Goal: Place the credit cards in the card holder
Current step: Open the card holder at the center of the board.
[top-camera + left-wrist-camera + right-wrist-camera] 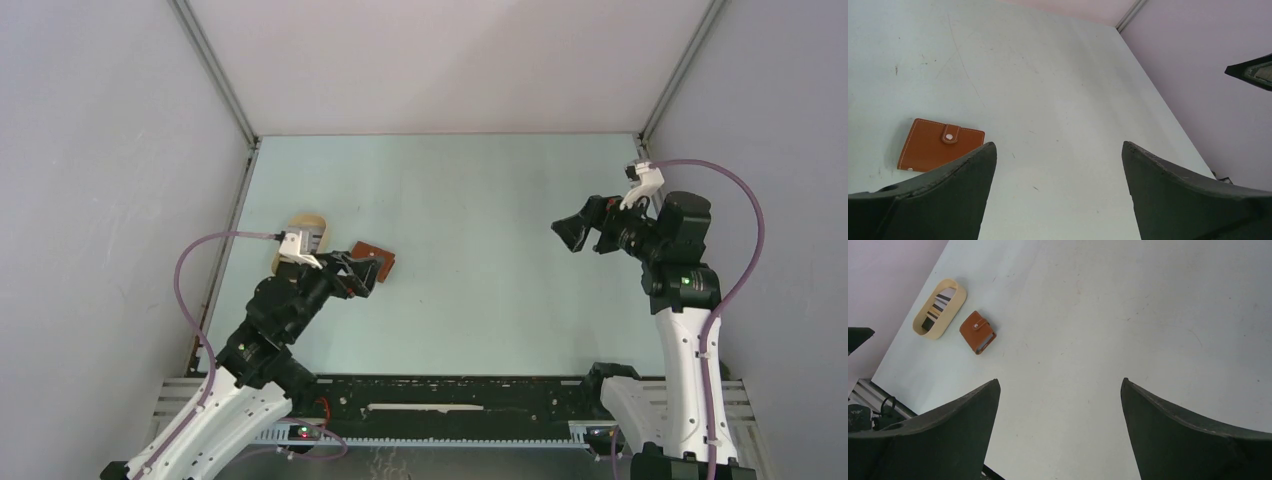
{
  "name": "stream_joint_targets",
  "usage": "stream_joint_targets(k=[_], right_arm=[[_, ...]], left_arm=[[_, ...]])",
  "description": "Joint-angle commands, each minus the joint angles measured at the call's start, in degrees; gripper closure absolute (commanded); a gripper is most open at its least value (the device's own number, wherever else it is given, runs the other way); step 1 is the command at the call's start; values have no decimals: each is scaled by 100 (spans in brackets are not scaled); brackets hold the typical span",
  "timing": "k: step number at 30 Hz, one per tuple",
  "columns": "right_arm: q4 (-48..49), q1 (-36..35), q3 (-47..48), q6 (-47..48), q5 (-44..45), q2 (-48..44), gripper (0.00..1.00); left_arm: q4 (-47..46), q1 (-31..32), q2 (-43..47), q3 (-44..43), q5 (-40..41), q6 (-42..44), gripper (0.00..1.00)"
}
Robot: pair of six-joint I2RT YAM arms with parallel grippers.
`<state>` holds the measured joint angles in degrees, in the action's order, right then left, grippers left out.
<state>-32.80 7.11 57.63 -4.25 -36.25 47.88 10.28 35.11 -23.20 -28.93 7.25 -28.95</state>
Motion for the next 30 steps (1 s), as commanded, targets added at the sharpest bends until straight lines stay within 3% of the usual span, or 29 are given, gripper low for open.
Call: stream_joint_targets(k=[1,11,17,21,25,30], right_arm=[[221,-56,-41,-78,46,7,0],[217,-127,-41,-86,71,25,0],[446,-388,-239,278,4,7,0],[427,-1303,-280,1243,307,78,0],[27,-2417,-181,2534,443,541,0],[-613,-2766,140,2934,334,1217,0]], left_arm=[[-283,-54,0,148,-94,-117,0],[-494,-48,-124,279,-210,-278,0],[-1276,-63,-527,621,-276,-644,0],[-1682,-240,-1197,589,-231,-715,3],[-1103,-388,-2132,-3,547,-218,13],[-462,-521,-3352,-615,909,122,26]])
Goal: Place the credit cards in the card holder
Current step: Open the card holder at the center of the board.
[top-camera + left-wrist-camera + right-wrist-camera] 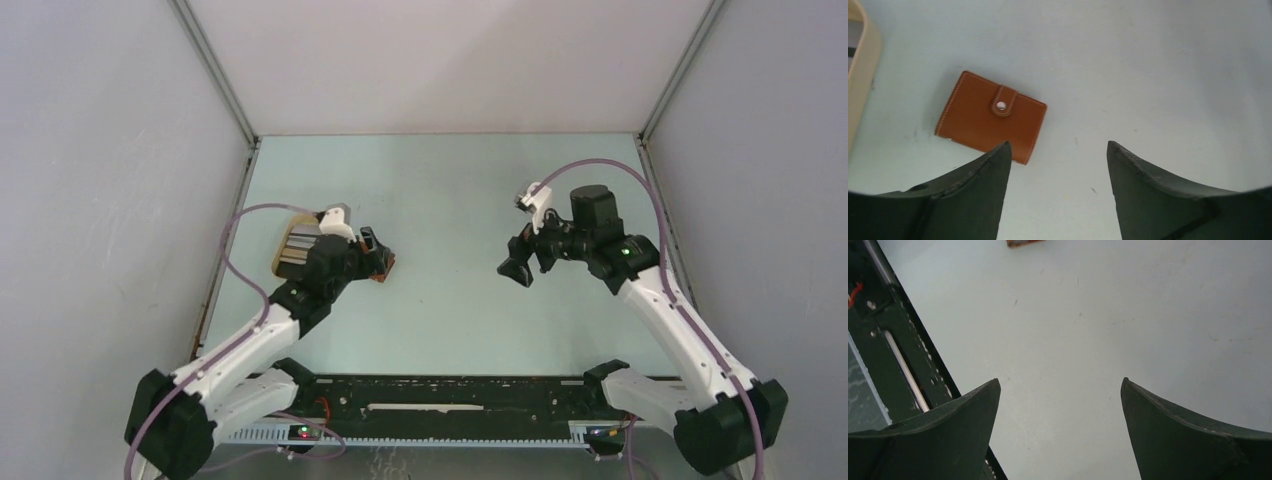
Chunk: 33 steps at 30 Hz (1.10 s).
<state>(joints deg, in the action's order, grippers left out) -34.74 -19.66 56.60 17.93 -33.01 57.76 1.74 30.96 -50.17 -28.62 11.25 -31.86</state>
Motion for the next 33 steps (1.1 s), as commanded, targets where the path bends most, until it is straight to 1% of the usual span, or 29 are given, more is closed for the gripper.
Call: stream_joint_targets(k=[1,5,7,11,13,18,23,29,33], right_arm=[[-380,-98,170,704,-42,187,0],[-433,-230,18,742,129,45,0],[-420,-236,-40,718,161,-26,0],[-428,-244,-55,647,112,-112,0],[-433,-264,-68,631,96,-146,0],[-433,-331,-105,630,71,-97,0],[-432,-421,-110,633,131,-72,0],[-426,-477,-109,641,195,-37,0],[-411,-486,-105,647,229,-37,0]], left_arm=[[464,-118,-892,-707,535,410,29],[419,-233,-1577,-801,639,267,34],[303,-351,-1843,-872,589,359,36],[573,-651,-2488,-1380,219,718,51],[710,-744,-2778,-1620,84,845,54],[885,-970,-3400,-2111,-175,1038,56],[983,-1158,-3850,-2356,-506,1164,56],[1100,-1196,-4251,-2590,-860,1242,56],[1160,-1206,-4362,-2602,-1001,1239,56]])
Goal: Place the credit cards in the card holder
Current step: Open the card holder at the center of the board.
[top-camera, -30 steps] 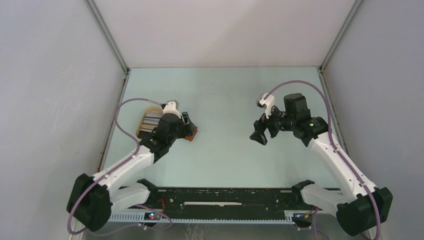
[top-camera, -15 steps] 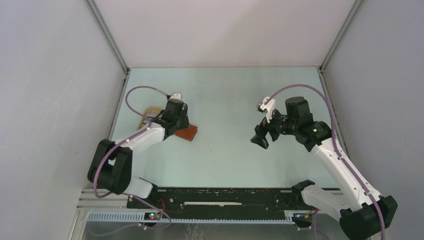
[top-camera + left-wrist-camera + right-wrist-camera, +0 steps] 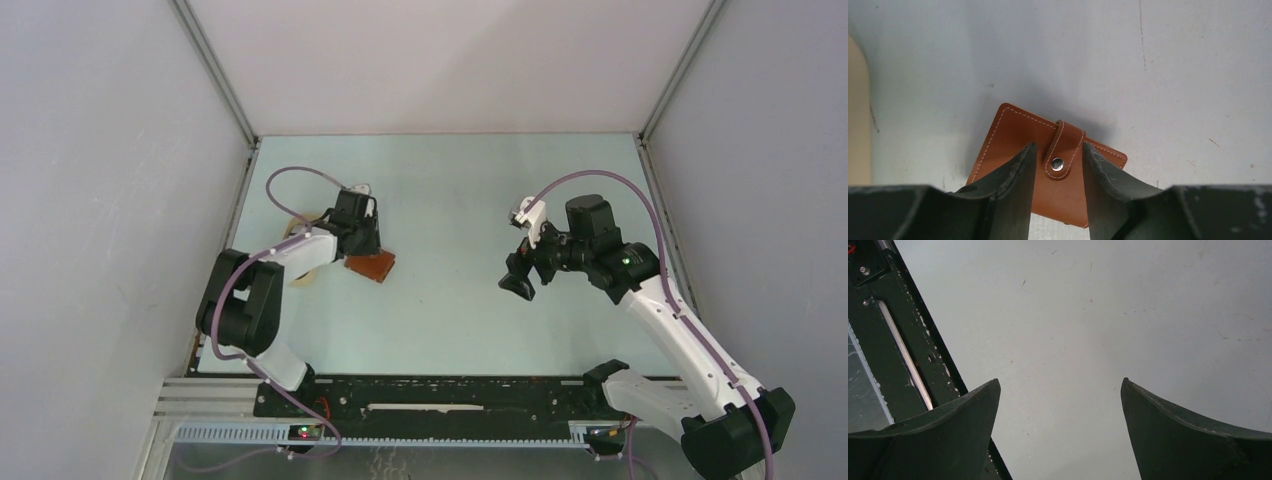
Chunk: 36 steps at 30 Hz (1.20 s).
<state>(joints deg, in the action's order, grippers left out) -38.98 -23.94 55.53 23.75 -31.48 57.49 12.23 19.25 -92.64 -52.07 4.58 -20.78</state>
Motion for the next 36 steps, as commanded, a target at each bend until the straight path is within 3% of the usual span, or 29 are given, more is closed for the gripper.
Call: stream_joint_targets(k=[1,11,25,36], right_arm=[[13,-58,2,68,78,-10,0],[2,-82,-3,69,90,32,0],[-2,-90,0,82,119,78,0],[3,-94,-3,86,148,95,1]], left_arm=[[113,-35,-133,-251,-358,122,56],[298,-13,-320,-223,-414,86,61],[1100,643,-562,-556,608,264,61],[1239,841,-585,-547,639,293,60]])
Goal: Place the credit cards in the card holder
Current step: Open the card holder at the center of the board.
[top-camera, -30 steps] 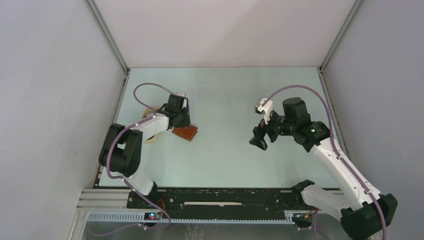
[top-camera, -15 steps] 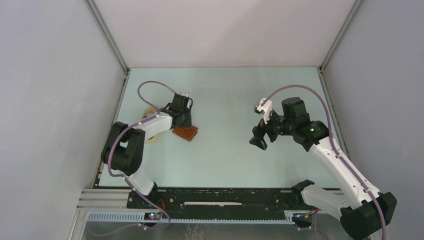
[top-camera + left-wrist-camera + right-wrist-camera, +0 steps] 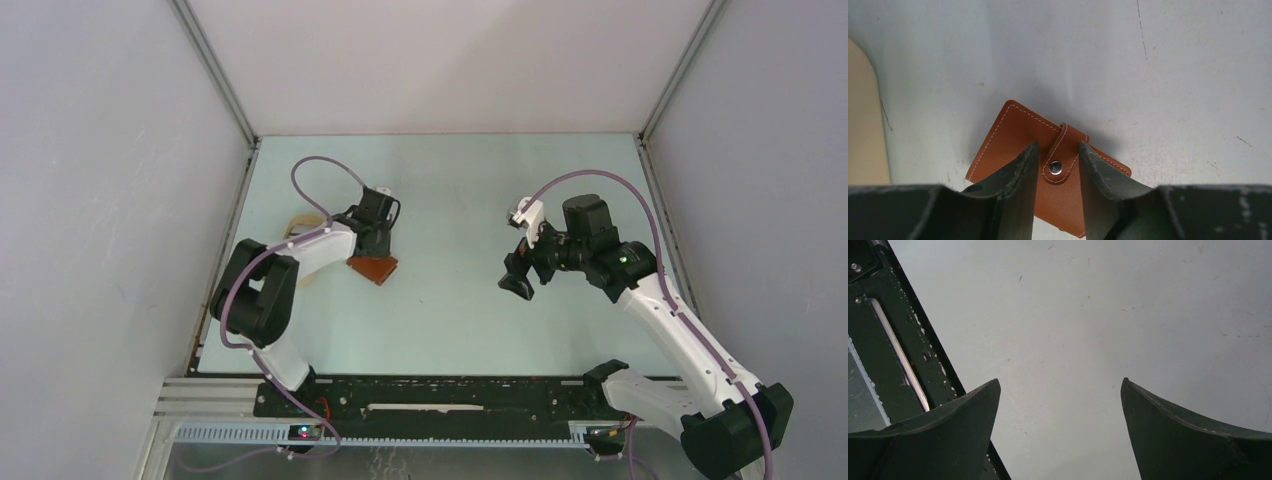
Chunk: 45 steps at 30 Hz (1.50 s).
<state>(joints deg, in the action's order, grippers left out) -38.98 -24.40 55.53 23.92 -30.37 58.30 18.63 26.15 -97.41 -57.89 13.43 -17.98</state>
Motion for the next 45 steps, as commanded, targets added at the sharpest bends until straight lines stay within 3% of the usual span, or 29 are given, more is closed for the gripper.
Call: stream_joint_targets(k=[1,8,14,18,25,41,43,45], right_arm=[[1,-47,1,69,35,19,0],[-4,-47,2,68,48,14,0],[0,-47,2,68,60,15,0],[-3,-47,0,69,72,19,0],[4,-47,-1,69,67,66,0],[-34,-47,-3,75,-50,170,0],[-38,-47,2,77,-87,196,0],[-48,-47,2,77,-131,236,0]], left_arm=[[598,155,-67,45,-262,21,60],[598,230,41,135,-339,10,61],[472,275,-11,333,-391,-110,70],[362,300,-2,486,-396,-203,77],[171,378,195,685,-453,-321,100],[-358,1047,1137,835,-1025,-570,99],[-458,1090,1344,885,-1092,-636,96],[-559,1109,1588,974,-1112,-728,87]])
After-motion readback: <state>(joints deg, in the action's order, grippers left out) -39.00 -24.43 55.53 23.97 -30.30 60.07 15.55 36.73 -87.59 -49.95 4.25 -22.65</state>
